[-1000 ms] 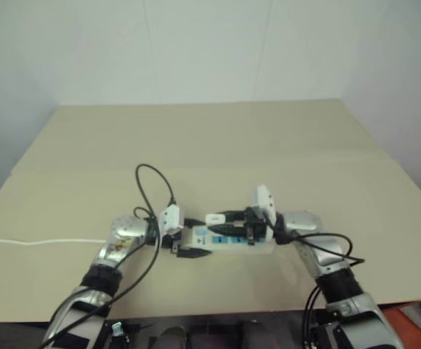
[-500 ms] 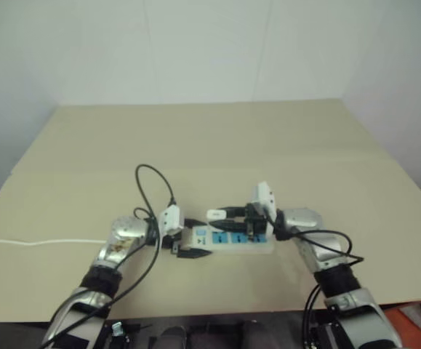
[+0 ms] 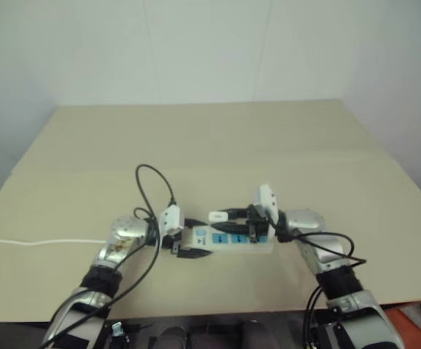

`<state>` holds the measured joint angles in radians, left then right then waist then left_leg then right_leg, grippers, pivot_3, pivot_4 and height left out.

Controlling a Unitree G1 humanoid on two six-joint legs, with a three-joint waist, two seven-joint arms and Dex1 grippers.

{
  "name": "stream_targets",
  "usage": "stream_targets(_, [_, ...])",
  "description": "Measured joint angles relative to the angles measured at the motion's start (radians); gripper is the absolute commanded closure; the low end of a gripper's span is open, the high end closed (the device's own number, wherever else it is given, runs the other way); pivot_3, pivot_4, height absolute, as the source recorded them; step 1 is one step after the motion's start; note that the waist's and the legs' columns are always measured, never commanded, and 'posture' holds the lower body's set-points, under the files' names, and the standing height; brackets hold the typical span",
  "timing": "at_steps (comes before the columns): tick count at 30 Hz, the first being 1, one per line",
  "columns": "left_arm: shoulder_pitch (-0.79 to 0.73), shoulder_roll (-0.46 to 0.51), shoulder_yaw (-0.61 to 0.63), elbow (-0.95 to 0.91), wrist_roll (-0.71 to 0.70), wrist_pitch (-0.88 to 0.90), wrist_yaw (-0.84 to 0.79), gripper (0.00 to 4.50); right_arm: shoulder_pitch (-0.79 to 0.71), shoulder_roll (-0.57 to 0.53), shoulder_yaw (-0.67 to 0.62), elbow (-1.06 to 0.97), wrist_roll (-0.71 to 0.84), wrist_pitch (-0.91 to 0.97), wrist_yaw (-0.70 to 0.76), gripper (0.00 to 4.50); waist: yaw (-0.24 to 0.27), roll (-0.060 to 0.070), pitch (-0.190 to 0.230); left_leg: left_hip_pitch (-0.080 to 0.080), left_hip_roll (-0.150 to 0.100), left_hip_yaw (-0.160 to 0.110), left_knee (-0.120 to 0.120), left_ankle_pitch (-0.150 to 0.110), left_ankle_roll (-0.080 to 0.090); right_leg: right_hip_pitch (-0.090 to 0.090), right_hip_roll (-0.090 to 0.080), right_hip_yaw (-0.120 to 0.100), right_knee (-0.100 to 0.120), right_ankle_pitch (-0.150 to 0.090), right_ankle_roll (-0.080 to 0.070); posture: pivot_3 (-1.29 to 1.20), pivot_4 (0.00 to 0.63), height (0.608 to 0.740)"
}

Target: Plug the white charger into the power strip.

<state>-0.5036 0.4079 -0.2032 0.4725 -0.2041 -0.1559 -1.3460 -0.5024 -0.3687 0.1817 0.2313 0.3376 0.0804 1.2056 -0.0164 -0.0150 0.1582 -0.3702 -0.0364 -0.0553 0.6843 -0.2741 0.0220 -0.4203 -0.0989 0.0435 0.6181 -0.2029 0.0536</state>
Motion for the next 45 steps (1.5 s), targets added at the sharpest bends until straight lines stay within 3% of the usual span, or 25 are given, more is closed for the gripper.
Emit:
stream_targets(12, [0.001, -0.003, -0.004, -0.001, 0.005, 0.004, 0.003, 1.21, -0.002, 0.004, 0.010, 0.098, -0.009, -0.119, 0.031, 3.39, 0.002, 0.000, -0.001, 0.002, 0.000, 0.000, 0.000, 0.000, 0.000, 0.003, 0.000, 0.000, -0.001, 0.000, 0.000, 0.00, 0.150, 0.740])
stream_targets(17, [0.009, -0.003, -0.009, -0.001, 0.011, 0.009, 0.016, 1.21, -0.029, 0.004, 0.030, 0.170, -0.009, -0.144, 0.062, 3.39, 0.000, 0.000, -0.002, 0.019, 0.001, 0.000, -0.005, -0.001, 0.000, 0.021, 0.000, -0.001, -0.007, -0.001, 0.001, 0.00, 0.150, 0.740])
stream_targets(23, [0.016, -0.003, -0.011, -0.005, 0.012, 0.016, 0.027, 1.21, -0.048, 0.006, 0.039, 0.212, -0.005, -0.145, 0.082, 3.39, 0.000, -0.001, -0.004, 0.024, 0.001, -0.001, -0.005, -0.001, 0.000, 0.026, 0.001, -0.001, -0.008, -0.001, 0.001, 0.00, 0.150, 0.740])
stream_targets(45, [0.039, -0.001, -0.023, -0.027, 0.014, 0.028, 0.044, 1.21, -0.044, -0.009, 0.064, 0.260, -0.004, -0.213, 0.109, 3.39, 0.002, -0.005, -0.017, 0.032, 0.002, -0.002, -0.008, -0.005, -0.001, 0.033, 0.000, -0.001, -0.008, -0.008, 0.001, 0.00, 0.150, 0.740])
